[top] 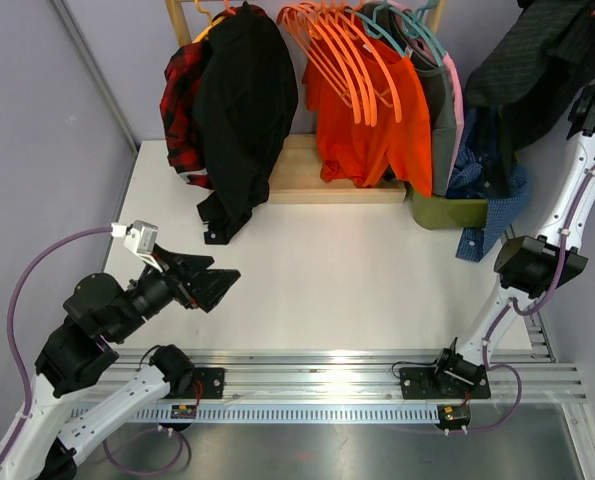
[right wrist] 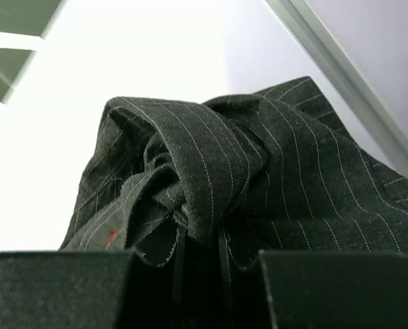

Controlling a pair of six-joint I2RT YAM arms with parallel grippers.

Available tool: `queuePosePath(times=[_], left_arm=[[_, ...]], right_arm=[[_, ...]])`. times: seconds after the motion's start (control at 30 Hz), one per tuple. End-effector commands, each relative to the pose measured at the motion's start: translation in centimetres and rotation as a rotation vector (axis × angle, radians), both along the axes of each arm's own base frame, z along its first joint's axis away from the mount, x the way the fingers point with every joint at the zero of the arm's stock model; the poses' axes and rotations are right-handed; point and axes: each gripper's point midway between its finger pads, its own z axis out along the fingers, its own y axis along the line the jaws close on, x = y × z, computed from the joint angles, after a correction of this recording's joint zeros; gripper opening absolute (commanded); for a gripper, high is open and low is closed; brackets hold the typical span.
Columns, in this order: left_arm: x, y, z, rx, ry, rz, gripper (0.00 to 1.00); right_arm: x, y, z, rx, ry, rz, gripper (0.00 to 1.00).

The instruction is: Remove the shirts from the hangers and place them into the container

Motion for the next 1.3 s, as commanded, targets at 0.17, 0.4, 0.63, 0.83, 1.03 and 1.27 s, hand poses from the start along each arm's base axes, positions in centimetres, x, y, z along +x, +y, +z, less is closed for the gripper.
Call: queuePosePath(times=[0.17,0.4,0.63,0.83,1.03,1.27], left_arm=[[0.9,-0.1,-0.3,-0.006,0.006,0.034,0.99],[2.0,-1.6,-1.4,0.017,0.028,0.008,0.99],[2.4,-2.9,-1.8,-0.001,0.035,-0.029,0.99],[2.1,-2.5,-2.1,-0.005,0.033,-0.024,0.99],[1.5,-1.5,-2.3,-0.01,0.022,-0.003,0.99],[1.2,-1.2,-2.9,-0.012,0.031,0.002,0.99]], right_arm=[[4.9,0.2,-5.4,0.136,-0.029,0.239,0.0],[9.2,-0.2,-21.0,0.006,0.428,-0.023,0.0],[10.2,2.4,-35.7,-0.112,0.874,-0.037,0.0],[8.7,4.2,-43.3,-0.127,1.097,-0.161,0.0],[5.2,6.4,-52.7,-0.114,1.438,-0.153,0.0],[-0.3,5.8,-60.8,-0.117,1.743,-0.194,0.0]])
